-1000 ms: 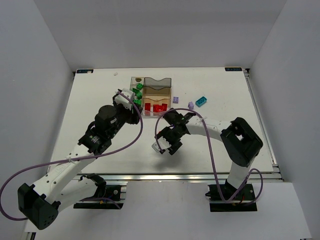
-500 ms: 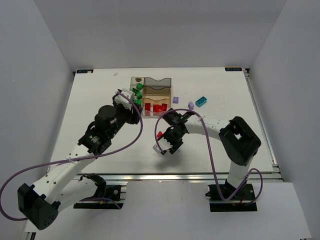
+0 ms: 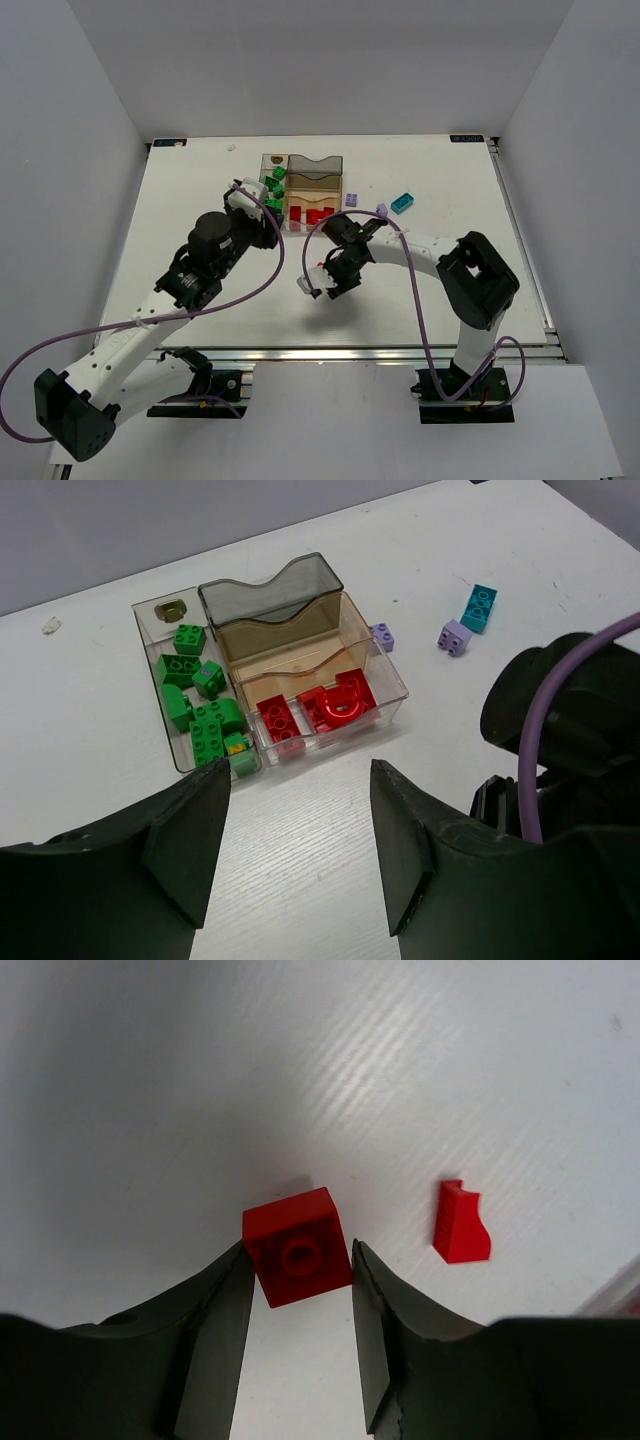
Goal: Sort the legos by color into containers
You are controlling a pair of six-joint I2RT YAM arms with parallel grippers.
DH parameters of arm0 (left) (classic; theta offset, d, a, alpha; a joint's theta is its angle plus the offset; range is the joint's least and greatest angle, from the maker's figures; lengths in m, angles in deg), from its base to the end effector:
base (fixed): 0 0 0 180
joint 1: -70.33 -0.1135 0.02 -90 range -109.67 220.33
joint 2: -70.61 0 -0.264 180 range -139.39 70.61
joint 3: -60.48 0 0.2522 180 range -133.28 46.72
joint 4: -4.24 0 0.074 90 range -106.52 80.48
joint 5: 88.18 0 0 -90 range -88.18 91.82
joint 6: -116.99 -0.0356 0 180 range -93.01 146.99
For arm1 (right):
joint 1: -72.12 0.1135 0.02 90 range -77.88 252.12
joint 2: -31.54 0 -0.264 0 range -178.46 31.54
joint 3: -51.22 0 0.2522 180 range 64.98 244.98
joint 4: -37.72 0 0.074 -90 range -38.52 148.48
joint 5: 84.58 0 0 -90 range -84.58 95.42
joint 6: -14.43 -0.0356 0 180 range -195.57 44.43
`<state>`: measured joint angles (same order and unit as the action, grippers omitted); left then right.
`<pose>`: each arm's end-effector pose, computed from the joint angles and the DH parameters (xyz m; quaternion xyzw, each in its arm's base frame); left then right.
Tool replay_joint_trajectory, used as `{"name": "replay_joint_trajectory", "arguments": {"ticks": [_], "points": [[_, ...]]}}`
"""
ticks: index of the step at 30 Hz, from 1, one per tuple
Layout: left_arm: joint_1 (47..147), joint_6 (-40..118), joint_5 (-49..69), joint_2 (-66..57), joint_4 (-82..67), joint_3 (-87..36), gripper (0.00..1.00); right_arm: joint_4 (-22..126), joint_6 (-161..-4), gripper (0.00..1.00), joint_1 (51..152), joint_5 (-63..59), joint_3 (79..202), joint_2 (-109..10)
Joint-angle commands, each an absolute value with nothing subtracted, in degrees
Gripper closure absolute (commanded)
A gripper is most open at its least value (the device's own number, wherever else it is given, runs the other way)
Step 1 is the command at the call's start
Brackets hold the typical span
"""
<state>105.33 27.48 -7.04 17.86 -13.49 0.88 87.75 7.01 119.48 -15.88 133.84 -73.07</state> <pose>0.1816 -0.1204 0.3331 0.1810 0.7487 -0.1368 0.6229 0.2300 0.2688 0.1726 -0.8918 0.3845 0.1275 0.2016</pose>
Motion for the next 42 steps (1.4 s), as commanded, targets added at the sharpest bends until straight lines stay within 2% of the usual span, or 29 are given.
{"name": "replay_joint_trajectory", "arguments": {"ticks": [1, 3, 10, 14, 18, 22, 25, 34, 37, 42], "points": [[105.2, 27.8, -8.5, 19.8, -12.2, 1.4, 0.32, 85.0, -6.2, 0.96, 118.9, -16.6, 137.7, -70.4], [105.2, 27.9, -8.9, 20.3, -12.1, 1.5, 0.32, 83.6, -9.5, 1.00, 118.4, -16.5, 139.4, -68.6], [105.2, 28.0, -12.1, 22.5, -10.7, 2.9, 0.32, 76.4, -21.4, 1.00, 115.1, -10.1, 145.5, -67.3], [105.2, 27.9, -12.7, 23.2, -10.2, 3.2, 0.33, 69.9, -26.4, 1.00, 112.7, -4.2, 147.4, -69.5], [105.2, 27.7, -12.7, 22.9, -10.2, 3.1, 0.33, 69.1, -28.9, 0.99, 111.0, -0.6, 155.6, -75.1], [105.2, 27.3, -11.6, 21.6, -10.8, 2.8, 0.33, 70.5, -29.0, 0.92, 110.6, 2.2, 161.5, -82.3], [105.2, 27.3, -10.7, 20.7, -11.1, 2.4, 0.33, 71.4, -28.8, 0.80, 110.3, 3.2, 164.5, -85.7], [105.2, 27.1, -7.6, 19.6, -11.2, 2.3, 0.33, 72.8, -29.9, 0.53, 109.4, -0.4, 165.0, -87.5], [105.2, 27.1, -5.1, 19.5, -10.8, 2.6, 0.33, 73.4, -30.8, 0.39, 109.1, -1.6, 164.8, -87.1], [105.2, 24.5, 1.4, 18.8, -10.0, 3.0, 0.32, 74.4, -33.7, 0.33, 108.2, -4.6, 164.7, -85.0]]}}
